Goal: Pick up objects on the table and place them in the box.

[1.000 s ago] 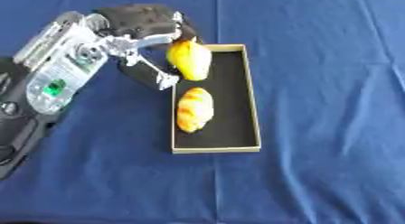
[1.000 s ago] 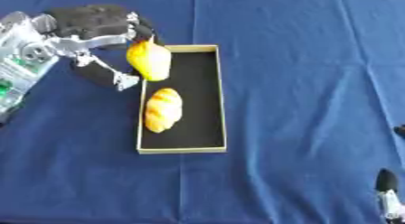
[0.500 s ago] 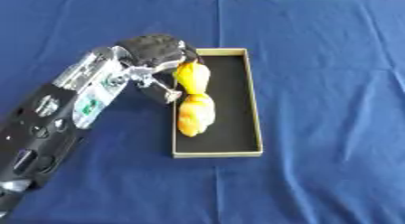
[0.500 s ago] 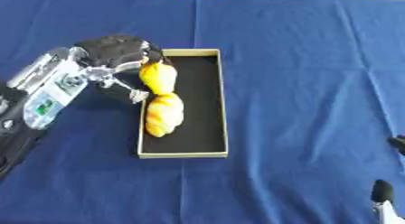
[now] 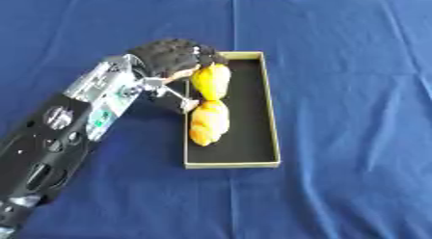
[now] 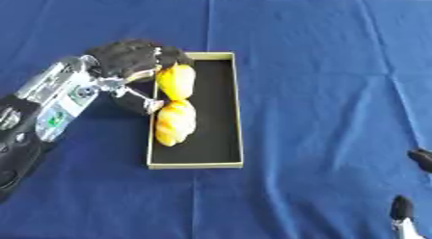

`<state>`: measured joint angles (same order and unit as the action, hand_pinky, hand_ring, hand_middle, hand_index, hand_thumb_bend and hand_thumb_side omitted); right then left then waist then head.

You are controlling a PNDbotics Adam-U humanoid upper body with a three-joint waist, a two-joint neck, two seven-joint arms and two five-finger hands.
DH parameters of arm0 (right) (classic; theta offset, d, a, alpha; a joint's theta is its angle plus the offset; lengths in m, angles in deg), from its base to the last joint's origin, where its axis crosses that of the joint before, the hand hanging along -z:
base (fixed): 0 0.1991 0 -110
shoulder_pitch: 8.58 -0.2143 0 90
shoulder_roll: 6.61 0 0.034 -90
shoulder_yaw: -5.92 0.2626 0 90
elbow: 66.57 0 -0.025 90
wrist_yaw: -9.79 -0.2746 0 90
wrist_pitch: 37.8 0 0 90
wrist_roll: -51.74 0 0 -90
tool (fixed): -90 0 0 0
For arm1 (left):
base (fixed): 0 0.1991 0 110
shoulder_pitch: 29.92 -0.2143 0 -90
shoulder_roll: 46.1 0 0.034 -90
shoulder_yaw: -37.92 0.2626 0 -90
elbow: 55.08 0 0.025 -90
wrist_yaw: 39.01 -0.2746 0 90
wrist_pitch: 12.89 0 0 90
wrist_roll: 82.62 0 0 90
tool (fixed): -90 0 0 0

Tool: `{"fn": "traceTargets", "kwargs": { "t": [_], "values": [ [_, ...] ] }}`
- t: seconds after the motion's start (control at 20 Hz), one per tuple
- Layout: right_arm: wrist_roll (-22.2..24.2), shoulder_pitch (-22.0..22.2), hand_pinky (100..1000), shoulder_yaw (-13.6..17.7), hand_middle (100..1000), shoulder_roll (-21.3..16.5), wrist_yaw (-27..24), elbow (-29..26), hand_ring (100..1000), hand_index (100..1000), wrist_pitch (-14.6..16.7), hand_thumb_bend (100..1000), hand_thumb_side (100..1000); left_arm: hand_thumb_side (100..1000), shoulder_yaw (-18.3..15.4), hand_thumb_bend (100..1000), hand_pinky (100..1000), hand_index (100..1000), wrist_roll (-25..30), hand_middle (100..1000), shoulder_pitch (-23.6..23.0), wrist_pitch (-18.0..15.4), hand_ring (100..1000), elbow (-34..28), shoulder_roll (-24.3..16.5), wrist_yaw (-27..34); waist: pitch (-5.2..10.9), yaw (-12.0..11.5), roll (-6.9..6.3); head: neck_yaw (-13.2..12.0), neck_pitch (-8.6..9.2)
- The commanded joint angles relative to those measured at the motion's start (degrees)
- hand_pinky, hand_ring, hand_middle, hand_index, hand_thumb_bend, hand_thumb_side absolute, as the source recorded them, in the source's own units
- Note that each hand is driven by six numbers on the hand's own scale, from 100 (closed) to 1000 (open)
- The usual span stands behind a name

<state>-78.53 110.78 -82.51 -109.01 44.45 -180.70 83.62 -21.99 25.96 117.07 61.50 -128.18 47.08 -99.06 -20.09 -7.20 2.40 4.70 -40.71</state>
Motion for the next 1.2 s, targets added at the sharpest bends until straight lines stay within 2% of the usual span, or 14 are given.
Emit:
{"fn": "traceTargets", "kwargs": {
  "t": [0.05, 0.3, 0.55, 0.6, 0.65, 0.8, 0.9, 0.95, 1.05, 1.15, 1.2],
  "values": [
    [-11.7, 0.6, 786, -0.4, 808, -0.4, 0.9, -0.5, 889, 924, 10.8, 100, 726, 665, -1.0, 317, 853, 1000, -0.9, 898, 0.9, 0.3, 928, -1.5, -0.9, -2.2, 1.09, -0.1, -0.03, 0.3, 0.38],
    [-11.7, 0.7, 786, -0.8, 808, -0.2, 1.3, -0.5, 889, 924, 10.5, 100, 730, 619, -1.9, 258, 856, 1000, -1.1, 894, 0.9, 1.2, 927, -5.0, -1.3, -0.3, 1.30, -0.2, 0.13, 0.5, 0.39],
    [-11.7, 0.8, 786, -0.7, 808, -0.1, 1.2, -0.5, 889, 923, 10.8, 100, 724, 590, -3.2, 222, 854, 1000, 1.9, 885, 1.2, 1.8, 920, -12.0, -2.8, 4.9, 1.63, -0.5, 0.26, 1.0, 0.40],
    [-11.7, 0.9, 786, -0.6, 808, -0.1, 1.1, -0.5, 889, 923, 11.0, 100, 720, 698, -3.6, 100, 859, 1000, 2.7, 880, 1.2, 1.8, 913, -13.6, -3.1, 6.5, 1.70, -0.5, 0.31, 1.2, 0.37],
    [-11.7, 0.8, 786, -0.5, 808, -0.2, 1.0, -0.5, 889, 923, 11.2, 100, 718, 621, -4.1, 124, 864, 1000, 3.6, 878, 1.2, 1.9, 910, -15.3, -3.4, 8.4, 1.77, -0.6, 0.35, 1.4, 0.35],
    [-11.7, 0.8, 785, -0.2, 807, -0.2, 0.8, -0.5, 888, 922, 11.9, 100, 712, 689, -6.1, 100, 875, 1000, 5.8, 863, 1.1, 2.3, 891, -19.9, -4.2, 15.9, 1.93, -0.6, 0.51, 2.3, 0.46],
    [-11.7, 0.8, 785, -0.1, 807, -0.1, 0.6, -0.5, 888, 921, 12.4, 100, 709, 657, -7.8, 100, 877, 1000, 6.1, 844, 0.9, 3.0, 868, -23.5, -4.9, 22.2, 1.98, -0.7, 0.59, 2.7, 0.53],
    [-11.7, 0.7, 785, 0.0, 807, -0.1, 0.4, -0.5, 888, 922, 12.7, 100, 708, 652, -8.6, 100, 877, 1000, 5.8, 843, 0.8, 3.5, 866, -25.5, -5.5, 25.2, 1.99, -0.7, 0.60, 2.9, 0.57],
    [-11.7, 0.7, 785, 0.3, 807, 0.0, 0.1, -0.5, 888, 921, 13.2, 100, 699, 554, -10.7, 100, 865, 922, 4.2, 810, 0.3, 4.9, 831, -29.5, -6.7, 30.4, 2.03, -0.9, 0.63, 3.2, 0.57],
    [-11.7, 0.7, 785, 0.8, 807, -0.1, -0.3, -0.5, 887, 919, 14.0, 100, 691, 545, -12.7, 100, 866, 890, 1.5, 792, -0.6, 7.5, 812, -32.8, -8.2, 34.7, 2.05, -1.0, 0.67, 3.4, 0.52],
    [-11.7, 0.7, 785, 1.2, 806, -0.2, -0.4, -0.5, 886, 915, 14.5, 100, 676, 578, -13.7, 100, 868, 871, 0.0, 771, -1.2, 9.2, 790, -34.4, -9.0, 36.6, 2.04, -1.0, 0.72, 3.7, 0.48]
  ]
}}
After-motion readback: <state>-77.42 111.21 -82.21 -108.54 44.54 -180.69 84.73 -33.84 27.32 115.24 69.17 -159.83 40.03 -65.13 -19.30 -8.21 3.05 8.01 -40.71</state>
